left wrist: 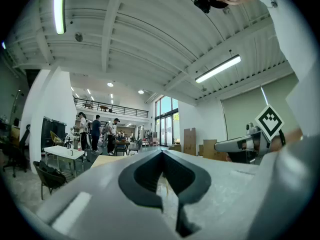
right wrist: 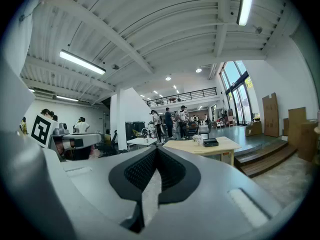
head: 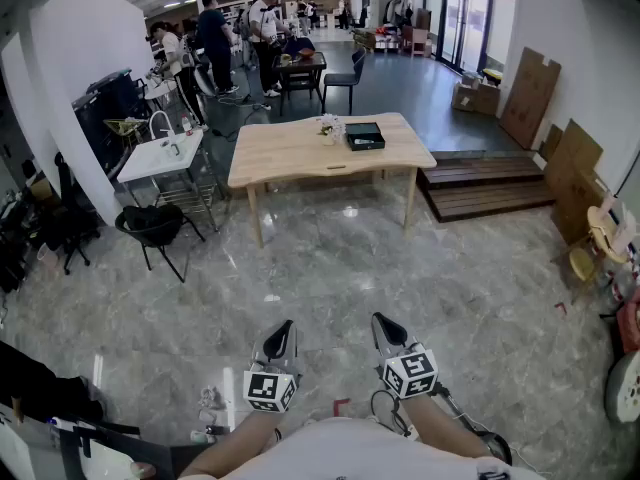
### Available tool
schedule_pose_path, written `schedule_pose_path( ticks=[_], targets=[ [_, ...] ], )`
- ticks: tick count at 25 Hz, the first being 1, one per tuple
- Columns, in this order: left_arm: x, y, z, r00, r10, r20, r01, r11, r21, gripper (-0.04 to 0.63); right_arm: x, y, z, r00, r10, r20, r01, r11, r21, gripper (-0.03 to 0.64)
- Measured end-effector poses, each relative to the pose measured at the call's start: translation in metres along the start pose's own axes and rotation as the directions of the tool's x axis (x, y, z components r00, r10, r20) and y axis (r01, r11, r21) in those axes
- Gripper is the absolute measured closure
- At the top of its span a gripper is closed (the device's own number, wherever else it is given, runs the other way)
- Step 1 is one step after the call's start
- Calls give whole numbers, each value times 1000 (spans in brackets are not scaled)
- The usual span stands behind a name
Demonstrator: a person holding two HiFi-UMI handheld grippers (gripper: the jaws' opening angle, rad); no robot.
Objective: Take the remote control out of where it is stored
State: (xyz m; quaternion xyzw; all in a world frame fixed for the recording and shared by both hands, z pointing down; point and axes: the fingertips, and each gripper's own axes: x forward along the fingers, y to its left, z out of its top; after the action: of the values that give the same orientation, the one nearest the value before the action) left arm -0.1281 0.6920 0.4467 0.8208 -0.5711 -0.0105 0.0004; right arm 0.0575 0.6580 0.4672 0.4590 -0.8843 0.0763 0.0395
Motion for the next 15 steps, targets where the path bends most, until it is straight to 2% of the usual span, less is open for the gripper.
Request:
schedule_pose_path(
  ticks=[10, 15],
  targets=[
    [-5, 20, -4, 1000, -8, -7, 8, 1000, -21, 594, 14, 18, 0, 1000, -6, -3, 6, 1000, -22, 591],
    [-5, 26, -6, 999, -44, -11, 43, 999, -24, 594, 22, 25, -5, 1000, -21, -15, 21, 1000, -18, 589]
  ],
)
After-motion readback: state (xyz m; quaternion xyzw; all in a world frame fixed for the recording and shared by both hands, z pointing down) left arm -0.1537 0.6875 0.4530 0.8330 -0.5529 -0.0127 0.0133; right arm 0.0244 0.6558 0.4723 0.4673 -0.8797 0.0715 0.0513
